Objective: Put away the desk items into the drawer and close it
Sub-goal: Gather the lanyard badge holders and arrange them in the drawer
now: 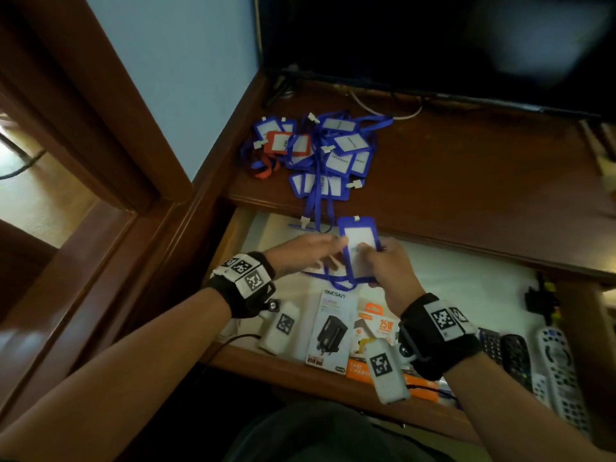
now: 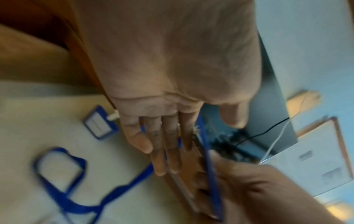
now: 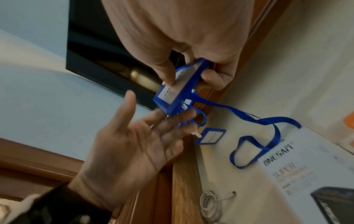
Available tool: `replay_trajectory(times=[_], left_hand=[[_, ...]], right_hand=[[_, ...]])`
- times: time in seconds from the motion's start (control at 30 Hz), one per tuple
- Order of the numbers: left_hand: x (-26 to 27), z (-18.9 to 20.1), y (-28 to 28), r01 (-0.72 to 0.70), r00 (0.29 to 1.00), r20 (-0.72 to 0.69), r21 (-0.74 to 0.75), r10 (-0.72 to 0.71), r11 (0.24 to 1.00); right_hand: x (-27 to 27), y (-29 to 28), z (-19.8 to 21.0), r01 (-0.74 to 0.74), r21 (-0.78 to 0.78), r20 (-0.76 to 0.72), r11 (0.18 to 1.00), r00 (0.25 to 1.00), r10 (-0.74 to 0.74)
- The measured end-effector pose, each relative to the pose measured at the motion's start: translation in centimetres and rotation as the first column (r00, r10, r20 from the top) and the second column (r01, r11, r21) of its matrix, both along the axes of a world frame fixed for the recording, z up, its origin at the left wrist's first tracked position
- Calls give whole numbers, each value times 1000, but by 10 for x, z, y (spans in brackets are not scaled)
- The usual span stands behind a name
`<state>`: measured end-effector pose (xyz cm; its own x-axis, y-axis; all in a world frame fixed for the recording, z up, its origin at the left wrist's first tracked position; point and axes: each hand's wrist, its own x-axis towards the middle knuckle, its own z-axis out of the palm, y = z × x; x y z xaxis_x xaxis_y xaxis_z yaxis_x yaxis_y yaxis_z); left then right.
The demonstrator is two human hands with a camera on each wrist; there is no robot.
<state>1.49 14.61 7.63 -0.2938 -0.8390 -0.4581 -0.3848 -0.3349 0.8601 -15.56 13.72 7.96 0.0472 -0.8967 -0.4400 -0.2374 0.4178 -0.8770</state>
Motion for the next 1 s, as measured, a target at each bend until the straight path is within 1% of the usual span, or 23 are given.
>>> replay_trajectory(times=[0.07,0.13,0.2,0.23,0.27,0.37,0.4,0.43,0.47,0.53,0.6,0.63,0.73,0.8,0.93,1.0], left_hand=[[-20,12,-9,-123,983,-131,33,127,992],[-36,19,-15,-289,931,-221,37,290,957],[-50,21,-17,-460,870,-210,-16,447,888],[-58,20,-18,-506,849,-198,-41,489,862],[-65,17,-17,-525,837,-206,-42,507,850],[-81,14,-10,-466,857,-239,15,456,885],[-84,15,-8,-435,866,-253,43,431,900],[-88,15,-6,-397,872,-279,76,402,915],[-92,17,-3,-361,872,-315,103,375,927],[-101,18,2,-301,859,-387,149,335,942],[-112,13,8,-291,826,-445,189,346,938],[-117,9,12,-308,805,-462,211,372,928],[-127,1,20,-375,722,-502,294,476,879],[-127,-4,22,-394,692,-515,319,506,862],[-128,-8,25,-414,699,-484,327,527,849],[-130,-8,29,-395,714,-483,320,507,861]], right_hand=[[-5,-3,6,2,-27,-5,1000,1000,-2],[-11,-5,13,-31,-49,25,998,999,32],[-19,-6,18,-96,-65,28,993,995,98],[-24,-6,19,-98,-61,39,993,994,101],[-30,-7,19,-65,-54,63,996,996,68],[-52,-11,17,146,-47,128,988,982,-139],[-59,-12,15,194,-64,150,979,972,-182],[-66,-12,15,215,-90,180,972,964,-196],[-72,-11,13,213,-117,214,970,959,-185],[-76,-9,10,151,-143,291,978,951,-104],[-75,-7,7,87,-97,351,991,935,-48],[-73,-6,7,76,-63,365,995,930,-48],[-69,-6,6,79,-23,319,997,945,-68],[-67,-7,5,63,-3,264,998,963,-60],[-74,-3,0,26,-27,110,999,994,-23],[-81,1,0,-12,-42,68,999,998,15]])
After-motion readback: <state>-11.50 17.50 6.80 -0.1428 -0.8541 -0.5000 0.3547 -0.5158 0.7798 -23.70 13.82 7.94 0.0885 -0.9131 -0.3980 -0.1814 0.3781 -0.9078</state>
